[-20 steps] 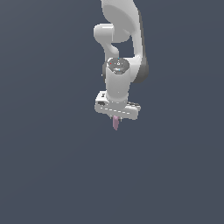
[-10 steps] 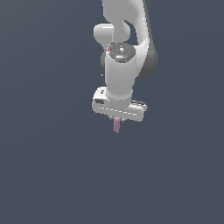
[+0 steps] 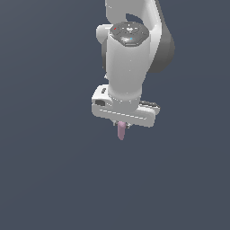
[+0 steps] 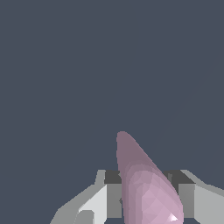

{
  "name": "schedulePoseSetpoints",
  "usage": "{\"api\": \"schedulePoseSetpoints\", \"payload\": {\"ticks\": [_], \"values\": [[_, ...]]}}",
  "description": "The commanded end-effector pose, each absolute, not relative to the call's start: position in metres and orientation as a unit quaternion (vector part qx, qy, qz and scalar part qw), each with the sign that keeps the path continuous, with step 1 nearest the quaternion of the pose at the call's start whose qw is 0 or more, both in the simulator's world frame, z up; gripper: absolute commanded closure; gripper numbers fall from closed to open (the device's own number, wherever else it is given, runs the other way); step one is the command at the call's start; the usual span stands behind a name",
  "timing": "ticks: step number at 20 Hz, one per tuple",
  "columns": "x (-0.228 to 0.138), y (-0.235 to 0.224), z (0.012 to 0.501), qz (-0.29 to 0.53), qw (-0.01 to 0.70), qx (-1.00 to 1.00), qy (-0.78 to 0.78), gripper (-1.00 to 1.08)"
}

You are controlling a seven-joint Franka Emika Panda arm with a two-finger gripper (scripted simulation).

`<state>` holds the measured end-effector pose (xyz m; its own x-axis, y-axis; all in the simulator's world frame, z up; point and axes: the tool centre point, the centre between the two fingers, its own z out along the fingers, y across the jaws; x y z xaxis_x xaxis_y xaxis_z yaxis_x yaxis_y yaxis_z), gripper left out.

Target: Pick up the object and move it to a goal position.

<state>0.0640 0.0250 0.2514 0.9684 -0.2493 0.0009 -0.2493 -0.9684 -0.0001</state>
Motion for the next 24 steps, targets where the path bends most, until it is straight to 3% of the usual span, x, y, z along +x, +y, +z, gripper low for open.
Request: {"api": "schedulePoseSetpoints", "payload": {"ticks": [1,12,24], "values": [[0.074,0.026,0.263,0.000,0.000,-0.992,0.126,1.08],[0.109,0.027,0.301,0.000,0.000,-0.992,0.126,1.08],[0.123,0.028,0.316,0.000,0.000,-0.992,0.126,1.08]]}}
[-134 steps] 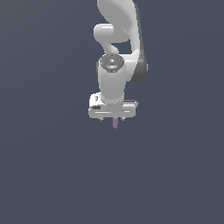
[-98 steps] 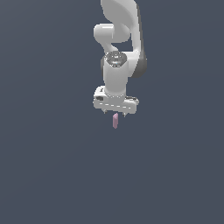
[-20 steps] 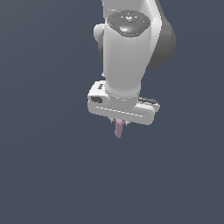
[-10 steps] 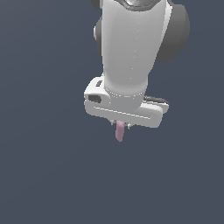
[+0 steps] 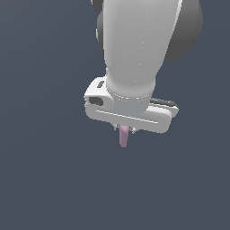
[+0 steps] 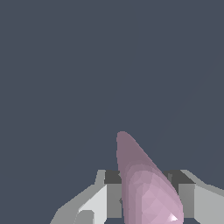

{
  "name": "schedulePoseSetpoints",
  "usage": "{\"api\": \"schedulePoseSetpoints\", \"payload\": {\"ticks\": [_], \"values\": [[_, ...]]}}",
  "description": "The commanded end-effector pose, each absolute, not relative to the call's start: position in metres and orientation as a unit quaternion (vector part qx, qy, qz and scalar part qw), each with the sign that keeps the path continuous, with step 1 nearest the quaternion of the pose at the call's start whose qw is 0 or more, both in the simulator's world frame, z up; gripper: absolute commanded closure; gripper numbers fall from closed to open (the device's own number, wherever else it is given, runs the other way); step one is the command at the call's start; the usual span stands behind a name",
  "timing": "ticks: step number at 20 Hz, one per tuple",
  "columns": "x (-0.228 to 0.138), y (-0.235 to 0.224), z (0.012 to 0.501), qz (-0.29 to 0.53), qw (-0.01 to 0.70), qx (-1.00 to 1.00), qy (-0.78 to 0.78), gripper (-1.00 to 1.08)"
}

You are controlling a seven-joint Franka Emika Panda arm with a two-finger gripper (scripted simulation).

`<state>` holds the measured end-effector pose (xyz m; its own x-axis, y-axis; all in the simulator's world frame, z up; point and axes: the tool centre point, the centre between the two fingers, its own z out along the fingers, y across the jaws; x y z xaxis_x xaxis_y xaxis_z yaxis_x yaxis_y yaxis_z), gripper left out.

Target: Pick up the object and move it to a goal position.

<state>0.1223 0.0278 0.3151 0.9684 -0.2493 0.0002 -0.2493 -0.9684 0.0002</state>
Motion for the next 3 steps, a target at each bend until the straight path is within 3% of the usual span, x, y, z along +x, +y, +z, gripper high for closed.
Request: {"api": "schedulePoseSetpoints", "payload": {"ticks": [1,3], "values": [[0.1236,0.0279,0.3165,0.000,0.000,0.992,-0.126,1.08],[0.1238,0.0279,0.3167,0.000,0.000,0.992,-0.126,1.08]]}}
